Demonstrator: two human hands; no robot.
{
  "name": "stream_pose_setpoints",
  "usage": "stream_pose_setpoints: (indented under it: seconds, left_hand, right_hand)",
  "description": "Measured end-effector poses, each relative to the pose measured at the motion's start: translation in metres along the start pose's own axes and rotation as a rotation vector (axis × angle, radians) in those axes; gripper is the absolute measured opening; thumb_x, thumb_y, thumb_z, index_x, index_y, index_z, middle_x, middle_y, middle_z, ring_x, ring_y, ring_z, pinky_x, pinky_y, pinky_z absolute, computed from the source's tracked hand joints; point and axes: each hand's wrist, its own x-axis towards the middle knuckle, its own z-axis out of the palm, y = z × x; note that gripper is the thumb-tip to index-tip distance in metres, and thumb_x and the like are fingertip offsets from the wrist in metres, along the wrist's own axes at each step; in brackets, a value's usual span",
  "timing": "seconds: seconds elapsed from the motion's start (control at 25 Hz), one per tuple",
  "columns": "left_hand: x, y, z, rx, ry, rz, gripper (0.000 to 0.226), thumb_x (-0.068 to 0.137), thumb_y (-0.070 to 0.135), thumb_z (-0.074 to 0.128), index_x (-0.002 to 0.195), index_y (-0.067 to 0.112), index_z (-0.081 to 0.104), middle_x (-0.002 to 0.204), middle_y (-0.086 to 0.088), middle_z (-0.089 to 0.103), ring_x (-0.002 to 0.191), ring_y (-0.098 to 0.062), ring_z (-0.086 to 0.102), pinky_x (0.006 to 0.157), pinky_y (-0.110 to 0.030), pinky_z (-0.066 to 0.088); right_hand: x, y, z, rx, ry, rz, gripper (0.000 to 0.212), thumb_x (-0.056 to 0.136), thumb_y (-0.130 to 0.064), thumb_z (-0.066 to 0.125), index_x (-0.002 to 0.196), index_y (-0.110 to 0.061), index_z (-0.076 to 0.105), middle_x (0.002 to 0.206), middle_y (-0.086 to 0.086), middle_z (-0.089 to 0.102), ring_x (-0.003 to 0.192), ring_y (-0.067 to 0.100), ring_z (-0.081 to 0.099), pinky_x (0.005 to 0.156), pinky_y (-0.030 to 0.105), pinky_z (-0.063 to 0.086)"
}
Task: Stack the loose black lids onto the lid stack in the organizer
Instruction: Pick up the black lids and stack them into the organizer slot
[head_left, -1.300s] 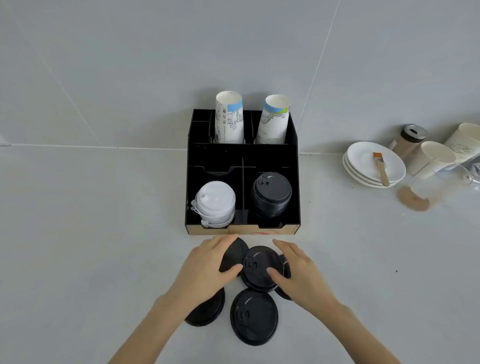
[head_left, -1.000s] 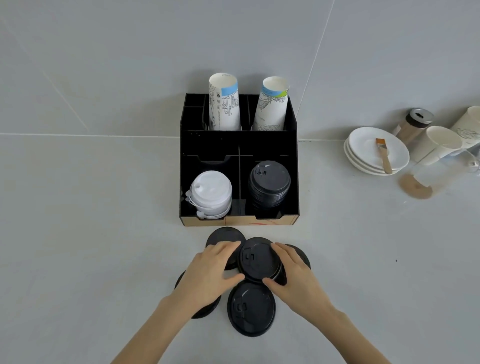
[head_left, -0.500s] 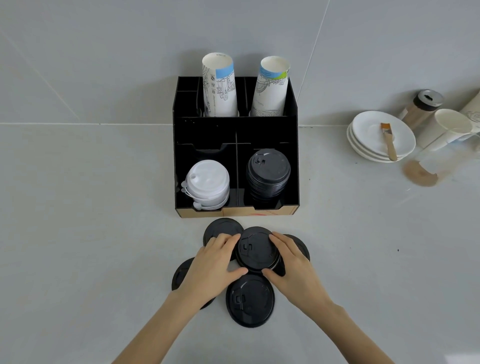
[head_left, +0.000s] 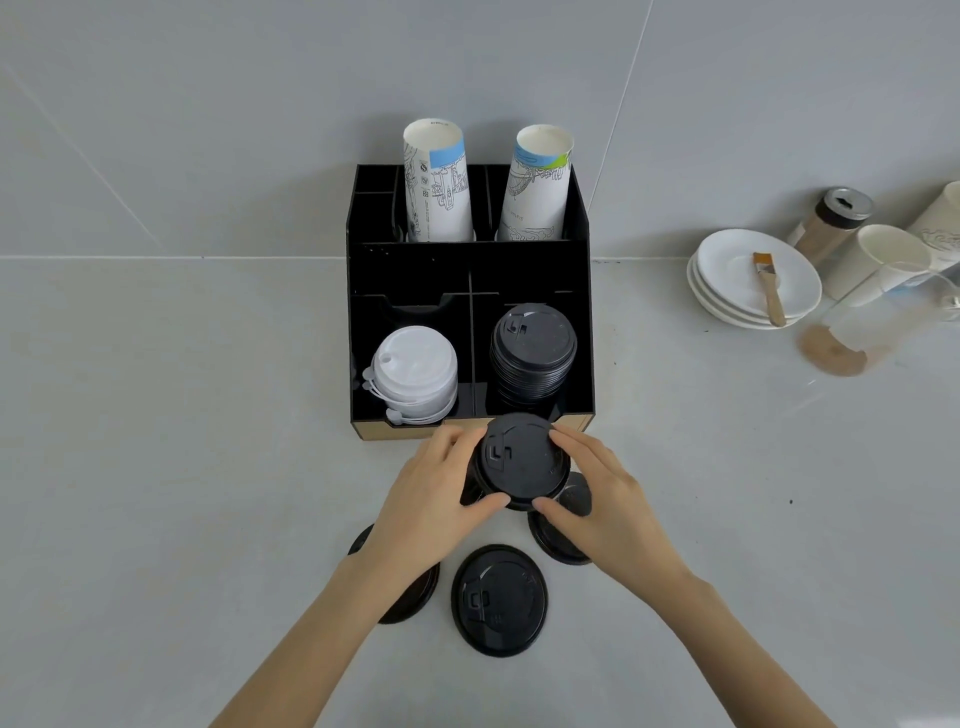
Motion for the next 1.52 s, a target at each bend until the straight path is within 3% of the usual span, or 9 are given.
stream_pose_setpoints:
  seconds: [0.12,0.32,0.56,0.72,0.84,1.0,1.24,1.52]
  left_hand:
    - [0.011,0.006,-0.005,0.012,0.04,0.021,0.066,0.078,0.037,0.062,0.133,0.023,0.028,0.128,0.001,0.041,0.114,-0.014,0.044,0.088,-0.022,0.035]
    - [0.03,0.015,-0.015,0.016,0.092,0.059,0.068,0.078,0.037,0.061,0.134,0.02,0.027,0.128,-0.001,0.04,0.108,-0.012,0.047,0.085,-0.022,0.038]
    - [0.062,0.022,-0.027,-0.012,0.107,0.022,0.068,0.08,0.035,0.06,0.135,0.018,0.026,0.132,-0.004,0.039,0.112,-0.02,0.047,0.095,-0.037,0.043]
    - [0.086,0.019,-0.029,-0.019,0.108,0.008,0.064,0.081,0.032,0.06,0.134,0.017,0.028,0.132,-0.005,0.041,0.11,-0.02,0.049,0.088,-0.03,0.039]
    - [0.099,0.013,-0.027,-0.031,0.099,-0.001,0.062,0.081,0.029,0.06,0.133,0.017,0.029,0.134,-0.005,0.041,0.111,-0.02,0.049,0.087,-0.028,0.038]
    - [0.114,0.005,-0.026,-0.008,0.054,0.004,0.063,0.082,0.028,0.059,0.135,0.015,0.027,0.136,-0.007,0.039,0.117,-0.023,0.045,0.094,-0.035,0.04]
    - [0.126,0.0,-0.022,0.033,-0.017,0.008,0.066,0.082,0.029,0.059,0.136,0.014,0.024,0.139,-0.008,0.037,0.121,-0.024,0.041,0.099,-0.036,0.037]
    - [0.125,-0.006,-0.022,0.039,-0.034,0.001,0.066,0.083,0.028,0.058,0.137,0.014,0.023,0.142,-0.009,0.037,0.127,-0.024,0.038,0.1,-0.033,0.033]
  right_hand:
    - [0.007,-0.004,-0.011,-0.008,0.039,-0.025,0.06,0.078,-0.019,0.066,0.13,-0.019,0.038,0.138,-0.006,0.04,0.123,0.004,0.034,0.091,-0.009,0.013]
    - [0.024,-0.013,-0.028,-0.024,0.104,-0.065,0.058,0.078,-0.018,0.066,0.129,-0.018,0.04,0.134,-0.011,0.038,0.121,0.004,0.036,0.089,-0.011,0.014]
    - [0.056,-0.016,-0.044,-0.046,0.141,-0.074,0.055,0.078,-0.014,0.066,0.127,-0.013,0.043,0.14,0.001,0.041,0.123,0.012,0.041,0.089,-0.011,0.015]
    - [0.077,-0.013,-0.045,-0.059,0.153,-0.044,0.054,0.078,-0.017,0.065,0.127,-0.013,0.042,0.14,0.001,0.041,0.124,0.014,0.041,0.096,0.006,0.02]
    - [0.09,-0.01,-0.041,-0.046,0.166,-0.016,0.054,0.079,-0.017,0.065,0.127,-0.012,0.043,0.14,0.003,0.041,0.125,0.016,0.041,0.095,0.007,0.019]
    - [0.102,-0.004,-0.034,-0.04,0.177,0.035,0.054,0.079,-0.019,0.064,0.128,-0.01,0.042,0.14,0.003,0.04,0.125,0.017,0.041,0.094,0.008,0.022]
    - [0.108,0.001,-0.025,-0.082,0.178,0.097,0.054,0.081,-0.023,0.062,0.128,-0.009,0.04,0.14,0.005,0.04,0.125,0.021,0.041,0.1,0.029,0.034]
    - [0.106,-0.002,-0.019,-0.138,0.201,0.093,0.054,0.08,-0.025,0.062,0.127,-0.01,0.041,0.137,0.005,0.041,0.124,0.022,0.041,0.094,0.033,0.039]
